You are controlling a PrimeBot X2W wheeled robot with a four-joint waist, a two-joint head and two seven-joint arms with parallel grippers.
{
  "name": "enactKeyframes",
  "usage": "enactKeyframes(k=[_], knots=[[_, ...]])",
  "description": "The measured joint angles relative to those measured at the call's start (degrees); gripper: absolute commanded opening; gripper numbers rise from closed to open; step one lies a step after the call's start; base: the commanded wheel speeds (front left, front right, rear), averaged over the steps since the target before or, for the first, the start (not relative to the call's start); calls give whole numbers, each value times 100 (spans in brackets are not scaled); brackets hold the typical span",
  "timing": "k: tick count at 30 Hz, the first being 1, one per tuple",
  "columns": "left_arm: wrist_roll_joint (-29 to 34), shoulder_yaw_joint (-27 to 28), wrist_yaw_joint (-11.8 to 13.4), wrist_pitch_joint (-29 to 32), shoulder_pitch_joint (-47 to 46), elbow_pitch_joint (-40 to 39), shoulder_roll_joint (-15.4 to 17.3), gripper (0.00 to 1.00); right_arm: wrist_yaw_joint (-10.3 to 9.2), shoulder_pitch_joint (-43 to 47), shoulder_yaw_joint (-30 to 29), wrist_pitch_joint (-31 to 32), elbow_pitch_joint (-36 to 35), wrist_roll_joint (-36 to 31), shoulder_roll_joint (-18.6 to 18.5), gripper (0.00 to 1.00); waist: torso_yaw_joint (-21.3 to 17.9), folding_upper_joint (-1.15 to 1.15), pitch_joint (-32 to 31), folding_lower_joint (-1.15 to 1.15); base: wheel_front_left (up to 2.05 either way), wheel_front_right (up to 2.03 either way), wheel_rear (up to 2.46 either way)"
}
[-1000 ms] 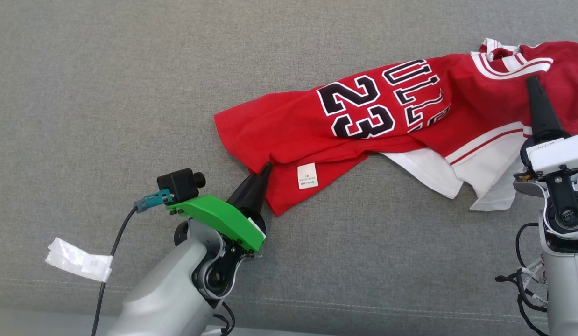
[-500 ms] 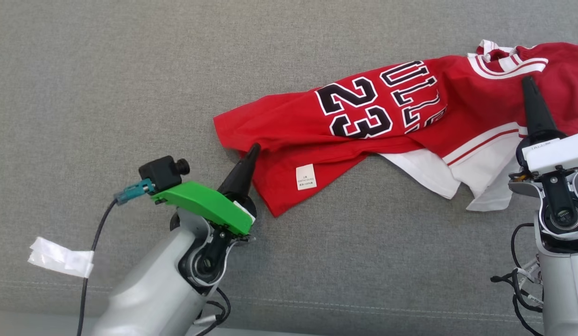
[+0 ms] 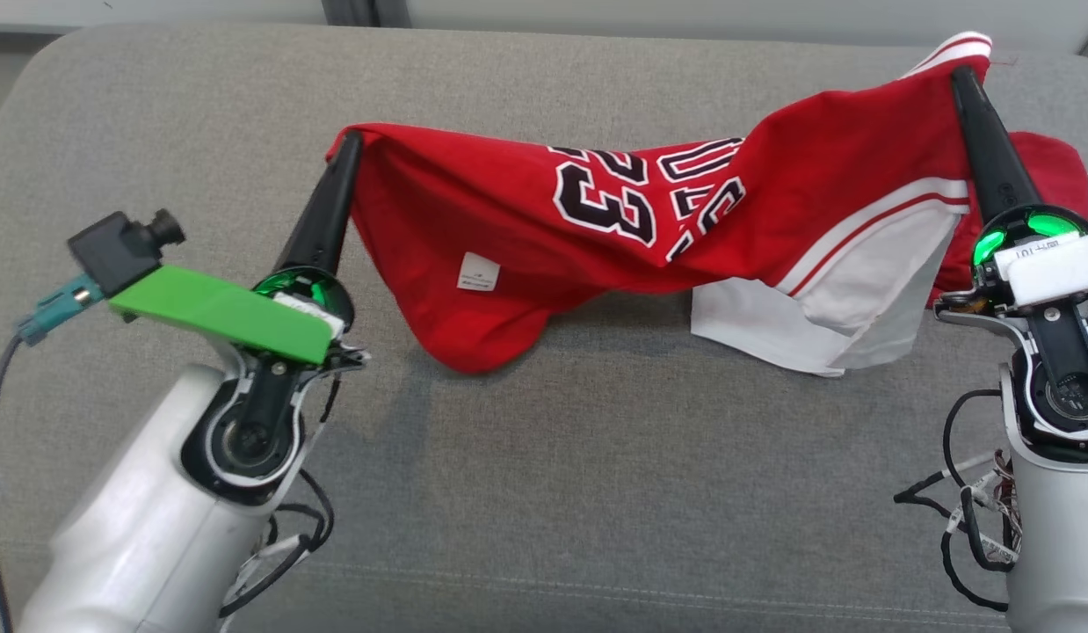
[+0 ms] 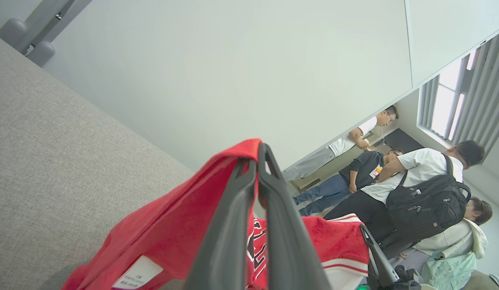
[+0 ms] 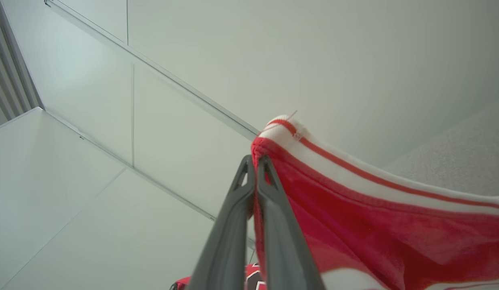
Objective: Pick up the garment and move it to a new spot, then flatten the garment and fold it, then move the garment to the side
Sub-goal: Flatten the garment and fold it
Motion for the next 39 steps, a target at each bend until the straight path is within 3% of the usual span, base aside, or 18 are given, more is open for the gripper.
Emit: enactKeyframes(k=[4,9,14,24,31,39], knots=[[-257,356,0,-1,460,-536,488,0,97,170,-82,45,-386,378,44,0,-20,0,-270,0,0,0,0],[-637,765,0,1,1107,-1096,1085,0,82,607,-391,46,-855,704,55,0,-83,0,-639,0,0,0,0],[-1090,1244,23,91,1601,-1629,1703,0,-176,960,-602,164,-1399,1009,66,0,-172,0,-1012,0,0,0,0],[-1983,1701,680,467,2224,-3165,2418,0,-492,1635,-578,577,-2428,1449,103,0,-438,0,-1395,0,0,0,0],[-2372,1809,1240,695,2734,-3256,2822,0,-568,2268,-668,653,-2174,1319,142,0,-422,0,-1200,0,0,0,0],[-2728,1582,1261,1032,2855,-2699,2811,0,-566,2512,-371,691,-1006,871,208,0,-411,0,-740,0,0,0,0]])
